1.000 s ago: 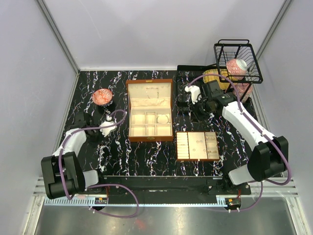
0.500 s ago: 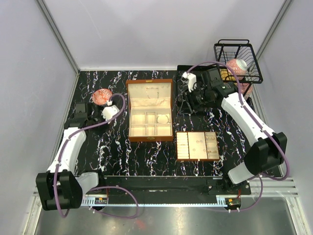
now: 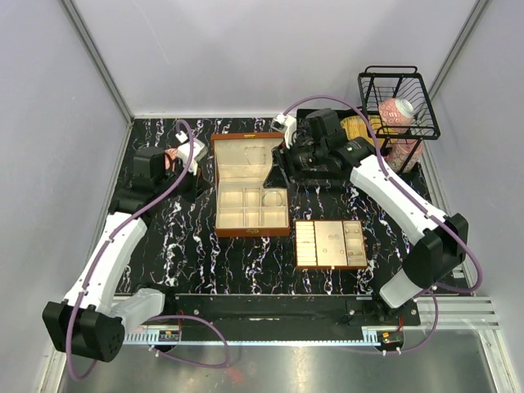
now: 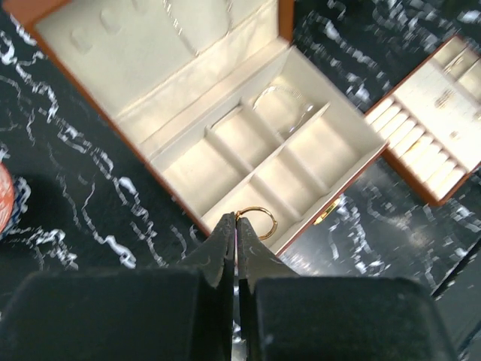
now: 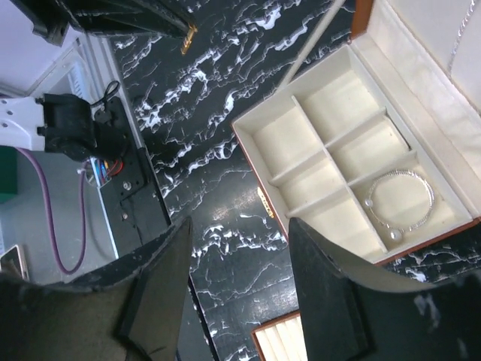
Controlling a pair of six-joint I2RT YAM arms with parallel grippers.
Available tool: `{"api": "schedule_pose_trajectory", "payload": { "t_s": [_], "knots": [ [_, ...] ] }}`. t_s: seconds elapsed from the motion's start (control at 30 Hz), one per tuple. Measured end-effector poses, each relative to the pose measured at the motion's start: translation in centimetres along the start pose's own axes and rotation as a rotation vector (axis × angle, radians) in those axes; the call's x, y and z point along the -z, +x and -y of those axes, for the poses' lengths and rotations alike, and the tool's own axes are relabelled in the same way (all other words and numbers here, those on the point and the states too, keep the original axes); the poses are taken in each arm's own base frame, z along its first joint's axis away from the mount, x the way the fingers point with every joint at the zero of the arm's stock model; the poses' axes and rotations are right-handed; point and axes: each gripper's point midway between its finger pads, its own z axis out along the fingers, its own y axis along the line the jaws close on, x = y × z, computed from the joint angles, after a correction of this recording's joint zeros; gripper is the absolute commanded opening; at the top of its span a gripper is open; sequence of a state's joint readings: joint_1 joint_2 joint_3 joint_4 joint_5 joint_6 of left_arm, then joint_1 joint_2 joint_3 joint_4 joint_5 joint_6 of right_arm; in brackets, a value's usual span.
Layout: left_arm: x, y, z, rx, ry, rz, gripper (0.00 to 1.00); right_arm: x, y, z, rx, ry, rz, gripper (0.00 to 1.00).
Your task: Organize the mixed jewelry
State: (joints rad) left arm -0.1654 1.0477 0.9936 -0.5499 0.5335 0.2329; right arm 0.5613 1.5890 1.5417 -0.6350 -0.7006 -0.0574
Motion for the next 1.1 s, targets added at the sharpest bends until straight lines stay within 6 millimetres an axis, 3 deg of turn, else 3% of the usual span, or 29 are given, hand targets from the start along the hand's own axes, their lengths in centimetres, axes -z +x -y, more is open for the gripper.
{"api": "schedule_pose_trajectory", "payload": {
  "t_s": [0.2,0.4,0.63,0.93,1.1],
  "knots": [
    [0.2,-4.3,2.7,0.06,0.026,0.08,0.0,-0.8,-3.5,-2.7,0.033,-0.049,0.081,0.57],
    [0.3,-7.0,4.3,0.102,0.027,0.123,0.0,-1.7,-5.3,-3.1,0.015,-0.084,0.127,0.55],
    [-0.3,-7.0,4.1,0.133,-0.005,0.111,0.0,-3.5,-5.5,-2.5,-0.035,-0.09,0.113,0.53],
    [-0.5,-6.9,3.6,0.149,-0.045,0.105,0.0,-4.3,-6.9,-3.5,-0.034,-0.101,0.139,0.5],
    [-0.5,-7.1,3.4,0.152,-0.057,0.11,0.0,-5.5,-6.6,-3.6,-0.048,-0.082,0.128,0.48]
  ]
}}
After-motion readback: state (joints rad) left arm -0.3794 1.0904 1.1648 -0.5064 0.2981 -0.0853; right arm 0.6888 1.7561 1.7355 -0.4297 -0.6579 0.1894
